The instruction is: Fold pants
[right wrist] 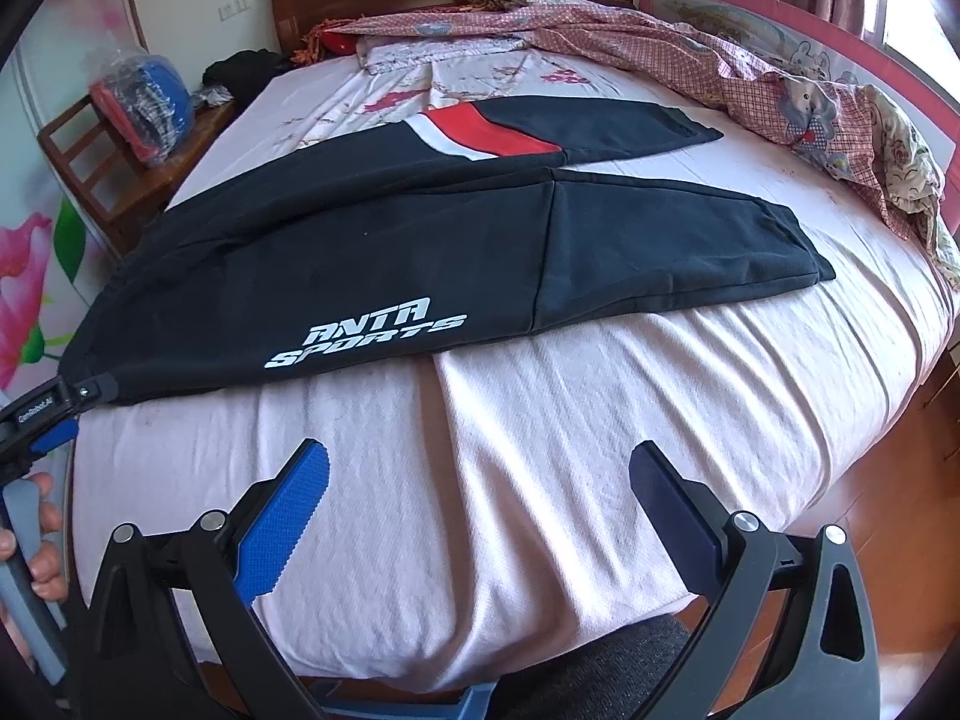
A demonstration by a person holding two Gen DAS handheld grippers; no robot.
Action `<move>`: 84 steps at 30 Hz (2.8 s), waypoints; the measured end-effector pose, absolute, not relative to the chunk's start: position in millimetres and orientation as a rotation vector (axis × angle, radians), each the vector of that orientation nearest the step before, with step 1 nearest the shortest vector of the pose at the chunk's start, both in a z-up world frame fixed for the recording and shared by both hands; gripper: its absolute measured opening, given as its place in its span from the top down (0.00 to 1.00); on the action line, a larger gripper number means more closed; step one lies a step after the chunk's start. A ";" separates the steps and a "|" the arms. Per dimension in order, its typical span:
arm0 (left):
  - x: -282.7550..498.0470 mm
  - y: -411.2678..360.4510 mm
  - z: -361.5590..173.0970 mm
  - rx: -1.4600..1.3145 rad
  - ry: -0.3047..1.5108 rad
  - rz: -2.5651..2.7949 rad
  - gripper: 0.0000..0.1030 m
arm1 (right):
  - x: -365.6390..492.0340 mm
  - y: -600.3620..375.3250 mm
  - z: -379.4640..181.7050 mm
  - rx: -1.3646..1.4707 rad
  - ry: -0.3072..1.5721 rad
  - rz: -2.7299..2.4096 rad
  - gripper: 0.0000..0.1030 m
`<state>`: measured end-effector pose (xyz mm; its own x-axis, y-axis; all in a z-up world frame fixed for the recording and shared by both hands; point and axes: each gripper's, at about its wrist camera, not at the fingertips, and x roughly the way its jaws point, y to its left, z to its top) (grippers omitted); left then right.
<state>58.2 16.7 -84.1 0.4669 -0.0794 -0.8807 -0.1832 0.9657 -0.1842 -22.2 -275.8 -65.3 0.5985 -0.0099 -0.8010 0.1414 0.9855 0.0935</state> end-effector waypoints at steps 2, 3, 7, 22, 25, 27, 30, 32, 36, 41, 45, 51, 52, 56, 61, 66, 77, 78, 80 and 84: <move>59.7 14.5 -88.0 -0.272 1.107 0.060 0.02 | -20.0 -273.7 -66.0 0.155 0.926 -0.081 0.03; 59.2 13.3 -90.0 -0.276 1.117 0.054 0.02 | -18.9 -272.6 -65.7 0.157 0.925 -0.079 0.03; 58.5 9.1 -93.6 -0.262 1.132 0.042 0.02 | -16.2 -268.2 -64.3 0.162 0.919 -0.073 0.03; 43.3 -16.9 -81.0 -0.157 1.099 0.118 0.02 | 17.1 -229.6 -75.0 0.081 0.923 -0.134 0.03; 41.8 -24.0 -74.8 -0.093 1.088 0.146 0.02 | 20.3 -223.7 -77.7 0.063 0.938 -0.135 0.03; 41.2 -27.1 -69.5 -0.082 1.069 0.127 0.02 | 21.4 -221.1 -79.3 0.061 0.949 -0.130 0.03; 41.4 -27.1 -67.6 -0.093 1.073 0.120 0.02 | 21.1 -219.1 -77.5 0.059 0.940 -0.120 0.03; 42.6 -25.8 -67.9 -0.105 1.080 0.118 0.02 | 20.4 -218.7 -76.7 0.065 0.940 -0.108 0.03; 41.7 -28.5 -68.3 -0.106 1.074 0.118 0.02 | 18.9 -219.3 -74.3 0.066 0.937 -0.113 0.03; 42.2 -29.3 -67.8 -0.110 1.070 0.110 0.02 | 19.0 -219.6 -73.3 0.067 0.938 -0.113 0.03; 42.3 -30.2 -68.6 -0.115 1.072 0.104 0.02 | 19.2 -219.5 -71.7 0.071 0.936 -0.109 0.03; 42.3 -29.9 -68.6 -0.111 1.068 0.103 0.02 | 18.3 -219.6 -69.3 0.075 0.933 -0.104 0.03; 42.5 -29.5 -68.7 -0.111 1.067 0.101 0.02 | 18.1 -219.4 -68.9 0.076 0.931 -0.103 0.03; 42.3 -29.4 -69.2 -0.106 1.065 0.102 0.02 | 17.5 -218.9 -67.4 0.080 0.928 -0.098 0.03; 42.6 -28.9 -69.7 -0.112 1.067 0.105 0.02 | 18.2 -219.0 -66.2 0.082 0.927 -0.099 0.03; 42.2 -28.5 -68.8 -0.111 1.063 0.105 0.02 | 17.9 -219.2 -65.4 0.082 0.926 -0.098 0.03; 48.3 -28.3 -68.8 -0.116 1.060 0.088 0.02 | 17.5 -223.2 -65.0 0.090 0.925 -0.104 0.03; 50.7 -26.6 -69.2 -0.134 1.060 0.068 0.02 | 17.4 -224.7 -65.0 0.093 0.926 -0.108 0.03; 56.6 -20.5 -71.2 -0.211 1.064 0.006 0.02 | 17.5 -227.2 -65.4 0.093 0.927 -0.115 0.03; 75.1 6.2 -90.3 -0.484 1.109 -0.118 0.02 | 17.4 -233.0 -68.6 0.101 0.937 -0.125 0.03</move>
<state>75.1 6.2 -90.3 0.4512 -0.3278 -0.8300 -0.1464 0.8903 -0.4312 17.4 -233.0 -68.6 0.5862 -0.0630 -0.8077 0.1506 0.9881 0.0322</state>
